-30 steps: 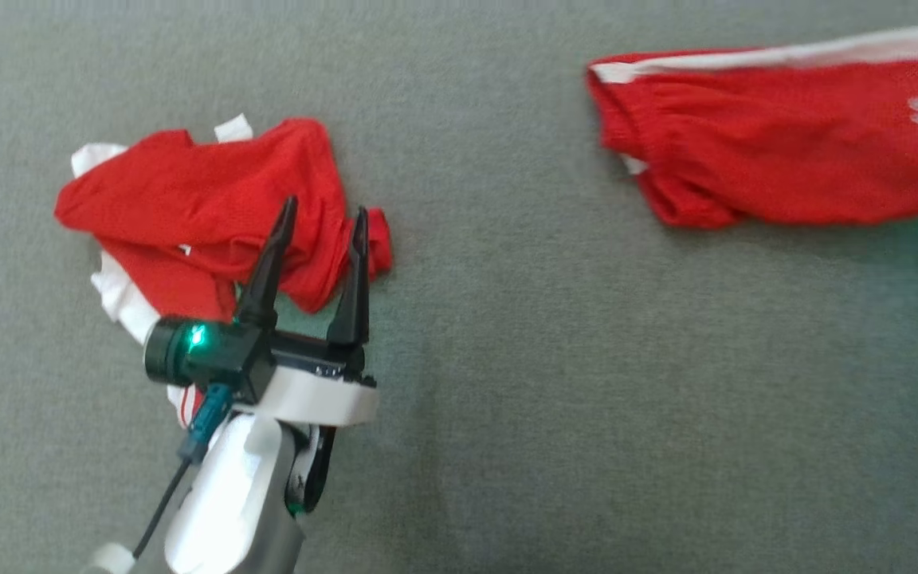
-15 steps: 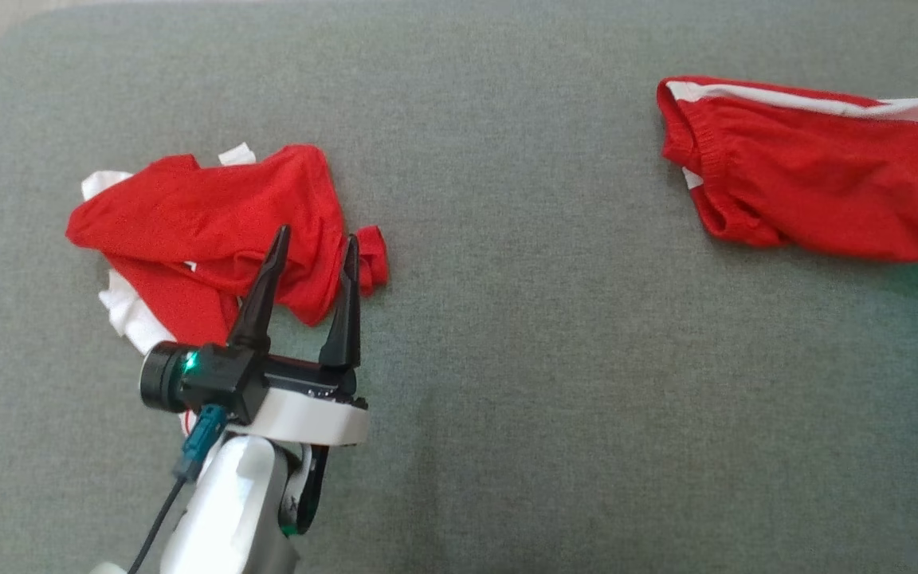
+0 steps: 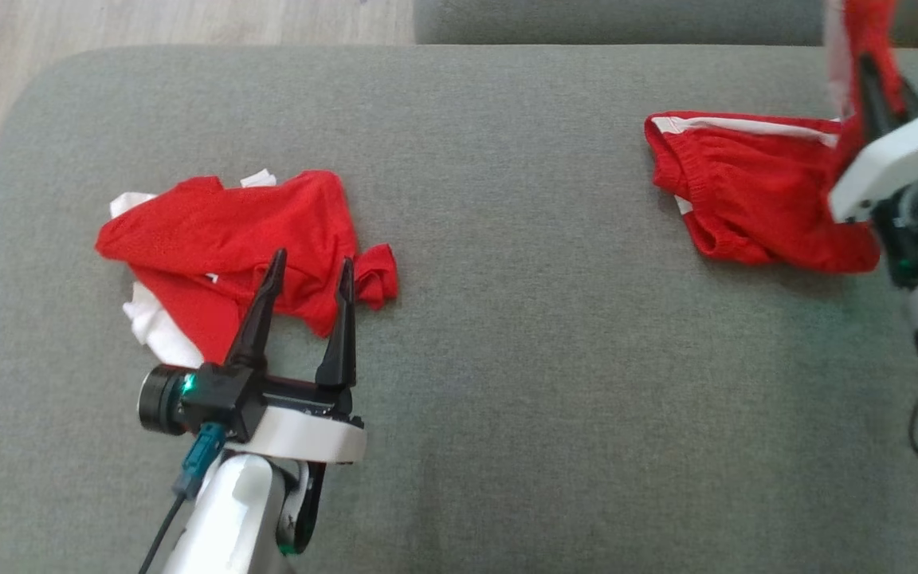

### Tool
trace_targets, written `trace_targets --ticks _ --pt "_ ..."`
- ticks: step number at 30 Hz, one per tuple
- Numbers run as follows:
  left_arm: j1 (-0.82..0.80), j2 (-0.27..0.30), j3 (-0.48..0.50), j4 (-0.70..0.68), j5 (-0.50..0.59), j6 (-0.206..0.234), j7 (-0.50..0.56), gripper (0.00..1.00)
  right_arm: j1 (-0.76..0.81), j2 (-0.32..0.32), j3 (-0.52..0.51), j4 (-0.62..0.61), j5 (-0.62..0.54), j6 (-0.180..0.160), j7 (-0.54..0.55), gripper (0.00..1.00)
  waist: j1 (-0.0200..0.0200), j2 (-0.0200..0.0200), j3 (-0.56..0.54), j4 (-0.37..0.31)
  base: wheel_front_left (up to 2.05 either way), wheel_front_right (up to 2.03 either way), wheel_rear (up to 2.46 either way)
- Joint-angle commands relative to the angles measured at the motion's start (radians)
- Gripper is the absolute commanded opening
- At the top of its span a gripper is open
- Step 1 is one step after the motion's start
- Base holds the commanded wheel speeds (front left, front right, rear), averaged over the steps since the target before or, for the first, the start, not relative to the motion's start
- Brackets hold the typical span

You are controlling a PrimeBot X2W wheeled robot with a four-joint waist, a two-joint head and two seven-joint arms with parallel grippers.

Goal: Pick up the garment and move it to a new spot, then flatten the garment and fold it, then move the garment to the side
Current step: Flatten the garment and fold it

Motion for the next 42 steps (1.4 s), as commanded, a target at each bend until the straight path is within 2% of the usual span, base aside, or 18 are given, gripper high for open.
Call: trace_targets --ticks 1,11,16,17,18,25,31,34,36,39,42 --pt "-0.013 0.008 0.037 -0.031 0.005 -0.002 -0.009 1.00 0.006 0.015 0.038 -0.049 0.026 -0.002 0.007 0.00 0.0001 -0.0001 0.000 0.008 0.00 0.00 0.00" --pt "-0.014 0.008 0.035 -0.029 -0.008 0.003 -0.009 1.00 0.064 0.029 0.243 -0.089 0.116 -0.002 0.050 0.00 0.0001 -0.0001 0.004 0.059 0.00 0.00 0.00" --pt "-0.011 0.008 0.021 -0.015 -0.012 0.005 -0.009 1.00 0.123 -0.001 0.391 -0.108 0.167 -0.002 0.098 0.00 0.0001 -0.0001 -0.015 0.071 0.00 0.00 0.00" --pt "-0.011 0.008 0.013 -0.013 -0.015 0.006 -0.009 1.00 0.130 -0.008 0.413 -0.116 0.177 -0.002 0.098 0.05 0.0001 -0.0001 -0.018 0.070 0.00 0.00 0.00" --pt "-0.013 0.008 0.006 -0.011 -0.018 0.008 -0.009 1.00 0.136 -0.015 0.431 -0.121 0.189 -0.002 0.097 1.00 0.0001 -0.0001 -0.022 0.066 0.00 0.00 0.00" --pt "-0.020 0.008 -0.017 -0.010 -0.028 0.019 -0.009 1.00 0.121 -0.050 0.455 -0.134 0.265 -0.002 0.063 1.00 0.0001 -0.0001 -0.052 0.029 0.00 0.00 0.00" --pt "-0.022 0.008 0.004 -0.046 -0.018 0.034 -0.009 1.00 0.092 -0.097 0.395 -0.169 0.284 -0.002 -0.070 1.00 0.0001 -0.0001 -0.092 -0.031 0.00 0.00 0.00" --pt "-0.016 0.008 0.027 -0.074 -0.025 0.057 -0.009 1.00 0.109 -0.106 0.315 -0.201 0.300 -0.002 -0.115 1.00 0.0001 -0.0001 -0.112 -0.063 0.00 0.00 0.00" --pt "-0.012 0.008 0.033 -0.085 -0.035 0.062 -0.009 1.00 0.125 -0.118 0.247 -0.221 0.267 -0.002 -0.131 1.00 0.0001 -0.0001 -0.121 -0.087 0.00 0.00 0.00" --pt "-0.004 0.008 0.034 -0.095 -0.044 0.065 -0.009 1.00 0.178 -0.115 0.126 -0.285 0.176 -0.002 -0.138 1.00 0.0001 -0.0001 -0.131 -0.116 0.00 0.00 0.00" --pt "0.008 0.008 0.037 -0.103 -0.052 0.067 -0.009 1.00 0.294 -0.063 -0.023 -0.400 0.067 -0.002 -0.138 1.00 0.0001 -0.0001 -0.138 -0.140 0.00 0.00 0.00"
